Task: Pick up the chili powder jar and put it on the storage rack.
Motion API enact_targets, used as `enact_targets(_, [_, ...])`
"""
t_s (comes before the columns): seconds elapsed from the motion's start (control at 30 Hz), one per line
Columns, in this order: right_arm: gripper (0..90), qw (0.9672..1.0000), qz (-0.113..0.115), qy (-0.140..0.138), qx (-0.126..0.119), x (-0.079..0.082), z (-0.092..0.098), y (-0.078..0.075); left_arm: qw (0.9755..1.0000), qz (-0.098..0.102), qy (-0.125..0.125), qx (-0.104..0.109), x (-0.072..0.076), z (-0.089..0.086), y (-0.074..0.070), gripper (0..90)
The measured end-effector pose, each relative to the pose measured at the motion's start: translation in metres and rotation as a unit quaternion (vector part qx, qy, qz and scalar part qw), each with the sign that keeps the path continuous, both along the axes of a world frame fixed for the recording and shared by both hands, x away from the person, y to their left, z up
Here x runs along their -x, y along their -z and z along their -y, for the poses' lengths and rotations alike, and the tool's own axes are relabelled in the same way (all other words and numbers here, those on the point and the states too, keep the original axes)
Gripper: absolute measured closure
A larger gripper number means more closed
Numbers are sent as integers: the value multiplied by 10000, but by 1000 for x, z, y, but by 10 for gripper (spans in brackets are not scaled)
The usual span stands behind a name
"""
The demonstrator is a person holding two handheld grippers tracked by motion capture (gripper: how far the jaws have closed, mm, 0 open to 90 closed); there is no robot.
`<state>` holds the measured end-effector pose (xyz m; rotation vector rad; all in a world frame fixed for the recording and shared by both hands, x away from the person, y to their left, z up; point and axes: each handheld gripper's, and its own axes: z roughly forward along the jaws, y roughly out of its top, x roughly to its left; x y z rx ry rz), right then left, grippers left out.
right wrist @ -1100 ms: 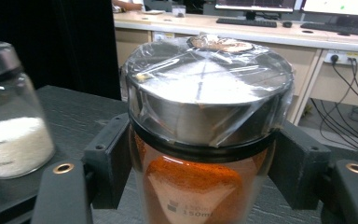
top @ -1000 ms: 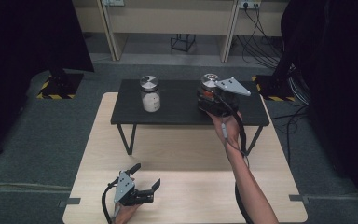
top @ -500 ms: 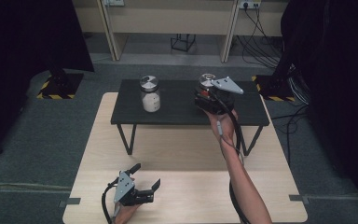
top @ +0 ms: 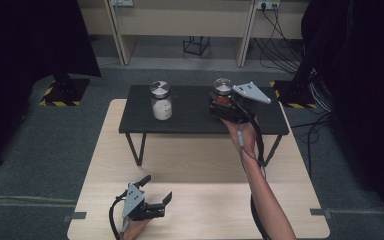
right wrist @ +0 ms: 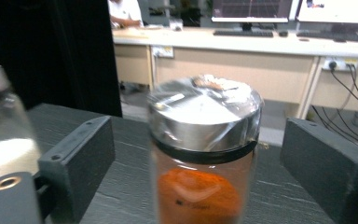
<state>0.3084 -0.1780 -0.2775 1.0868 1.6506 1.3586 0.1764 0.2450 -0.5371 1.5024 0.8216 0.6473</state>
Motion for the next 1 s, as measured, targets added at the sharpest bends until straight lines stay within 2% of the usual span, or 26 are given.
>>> enact_targets(0.2, [55, 9997, 168, -123, -86, 18, 7, 3, 10000, 2, -1, -2, 0, 0, 0, 36])
enact_targets(0.4, [43, 9988, 314, -353, -122, 46, 20, 18, 10000, 8, 1, -16, 0, 0, 0, 35])
enact_targets(0.43, [43, 9988, 314, -353, -122, 46, 20, 18, 10000, 8, 1, -16, 0, 0, 0, 35])
enact_targets(0.57, [37, 9981, 409, -457, -81, 66, 27, 37, 10000, 8, -2, -17, 0, 0, 0, 35])
enact_targets(0.67, [37, 9977, 424, -523, -91, 72, 31, 43, 10000, 7, -4, -19, 0, 1, 0, 35])
enact_targets(0.77, [29, 9968, 471, -622, -166, 86, 37, 57, 10000, 7, -10, -3, 0, 1, 0, 35])
enact_targets(0.9, [29, 9963, 461, -669, -264, 96, 41, 69, 10000, 9, -11, -26, 0, 1, 0, 35])
enact_targets(0.97, [27, 9966, 471, -667, -123, 104, 42, 81, 10000, 10, -9, -24, 0, 1, 0, 35])
enact_targets(1.0, [27, 9966, 471, -667, -123, 104, 42, 81, 10000, 10, -10, -26, 0, 1, 0, 35])
